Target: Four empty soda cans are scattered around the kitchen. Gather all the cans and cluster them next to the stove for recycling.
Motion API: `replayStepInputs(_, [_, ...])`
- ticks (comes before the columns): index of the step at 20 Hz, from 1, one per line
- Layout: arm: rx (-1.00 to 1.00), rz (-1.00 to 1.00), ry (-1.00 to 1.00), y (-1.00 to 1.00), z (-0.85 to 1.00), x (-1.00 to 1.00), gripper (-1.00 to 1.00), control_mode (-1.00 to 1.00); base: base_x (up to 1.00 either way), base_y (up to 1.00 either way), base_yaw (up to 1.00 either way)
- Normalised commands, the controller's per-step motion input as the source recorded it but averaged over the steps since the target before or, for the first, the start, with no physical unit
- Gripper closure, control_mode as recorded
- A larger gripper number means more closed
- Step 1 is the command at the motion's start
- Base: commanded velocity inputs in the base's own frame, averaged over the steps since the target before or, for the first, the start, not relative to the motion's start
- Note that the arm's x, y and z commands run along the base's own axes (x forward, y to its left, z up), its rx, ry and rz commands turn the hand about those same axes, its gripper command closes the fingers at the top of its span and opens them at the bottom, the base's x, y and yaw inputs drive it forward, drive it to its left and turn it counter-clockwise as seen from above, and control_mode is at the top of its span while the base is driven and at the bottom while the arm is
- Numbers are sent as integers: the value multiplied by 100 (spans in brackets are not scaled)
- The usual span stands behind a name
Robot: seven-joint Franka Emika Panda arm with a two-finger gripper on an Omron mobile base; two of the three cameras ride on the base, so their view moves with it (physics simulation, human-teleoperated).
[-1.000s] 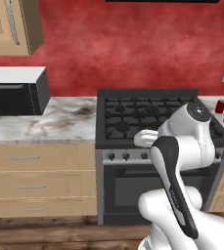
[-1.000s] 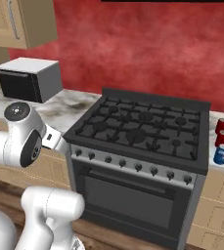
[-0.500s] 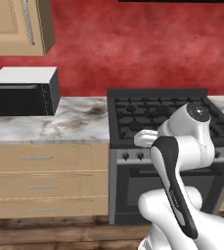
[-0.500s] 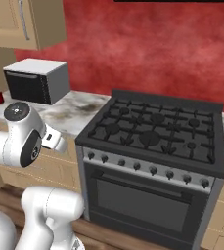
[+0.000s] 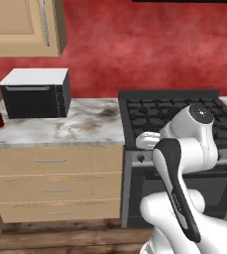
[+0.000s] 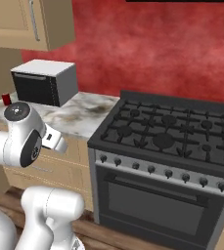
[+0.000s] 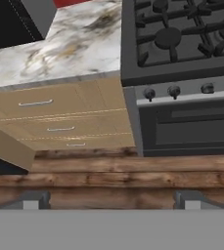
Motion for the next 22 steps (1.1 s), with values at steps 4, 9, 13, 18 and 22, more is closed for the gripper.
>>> replayStepInputs(4, [0, 0, 0, 0, 0, 0, -100, 100, 0, 48, -4])
replayStepInputs(9, [0, 0, 0, 0, 0, 0, -100, 100, 5, 47, -3])
replayStepInputs(13, [0, 0, 0, 0, 0, 0, -100, 100, 13, 42, 0])
replayStepInputs(18, [0, 0, 0, 0, 0, 0, -100, 100, 18, 39, 0])
replayStepInputs(22, [0, 0, 0, 0, 0, 0, -100, 100, 22, 35, 0])
